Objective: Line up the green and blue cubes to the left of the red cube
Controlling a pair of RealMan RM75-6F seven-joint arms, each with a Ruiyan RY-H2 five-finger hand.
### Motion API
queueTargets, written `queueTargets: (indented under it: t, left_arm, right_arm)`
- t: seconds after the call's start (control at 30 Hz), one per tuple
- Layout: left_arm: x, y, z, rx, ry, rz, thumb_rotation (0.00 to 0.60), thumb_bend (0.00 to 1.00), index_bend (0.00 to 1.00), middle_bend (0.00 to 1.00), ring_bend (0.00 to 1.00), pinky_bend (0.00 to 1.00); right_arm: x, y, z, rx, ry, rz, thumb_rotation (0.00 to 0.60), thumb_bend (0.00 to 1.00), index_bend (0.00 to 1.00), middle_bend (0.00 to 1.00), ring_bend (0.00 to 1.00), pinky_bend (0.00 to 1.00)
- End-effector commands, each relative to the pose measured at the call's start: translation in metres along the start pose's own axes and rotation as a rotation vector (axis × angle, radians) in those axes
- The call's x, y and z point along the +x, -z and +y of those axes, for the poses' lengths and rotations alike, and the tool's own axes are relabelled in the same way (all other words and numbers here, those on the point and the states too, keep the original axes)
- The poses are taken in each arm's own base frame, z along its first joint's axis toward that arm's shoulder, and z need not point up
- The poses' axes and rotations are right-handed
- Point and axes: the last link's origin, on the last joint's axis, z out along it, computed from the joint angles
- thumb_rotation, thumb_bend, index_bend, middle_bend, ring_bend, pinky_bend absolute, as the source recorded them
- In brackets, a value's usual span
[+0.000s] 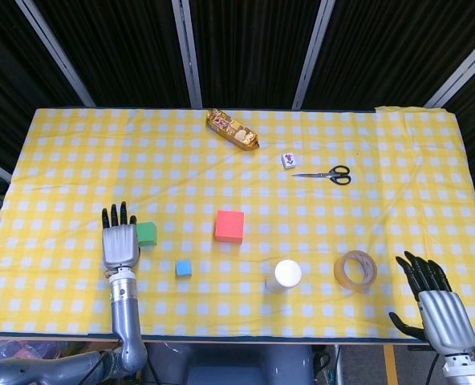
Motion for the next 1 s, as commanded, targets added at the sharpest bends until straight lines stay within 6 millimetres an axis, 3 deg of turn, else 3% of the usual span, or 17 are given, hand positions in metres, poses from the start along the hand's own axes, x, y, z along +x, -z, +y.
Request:
queueTargets:
  t: [0.03, 0.47, 0.83, 1.0]
  left_arm:
    - [0.0, 0.0, 0.004, -0.007, 0.003, 0.004, 0.6, 0.26, 0.29, 0.03, 0.0, 0.0]
    - [0.006, 0.003, 0.011, -0.016, 0.001, 0.033, 0.6, 0.26, 0.34, 0.04, 0.0, 0.0]
    - [-0.002, 0.002, 0.015, -0.015, -0.034, 0.022, 0.6, 0.26, 0.34, 0.04, 0.0, 0.0]
    - [-0.004, 0.002, 0.017, -0.012, -0.04, 0.026, 0.6, 0.3, 0.41, 0.08, 0.0, 0.0]
  right_arm:
    - [0.0, -0.001, 0.0, 0.0, 0.001, -0.002, 0.6, 0.28, 0.05, 0.0, 0.0, 0.0]
    - [-0.002, -0.002, -0.002, 0.011, 0.001, -0.01, 0.6, 0.28, 0.05, 0.0, 0.0, 0.0]
    - [-0.001, 0.0, 0.0, 0.002, 0.0, -0.007, 0.6, 0.28, 0.05, 0.0, 0.0, 0.0]
    - [0.001, 0.0, -0.001, 0.005, -0.001, -0.003, 0.6, 0.28, 0.05, 0.0, 0.0, 0.0]
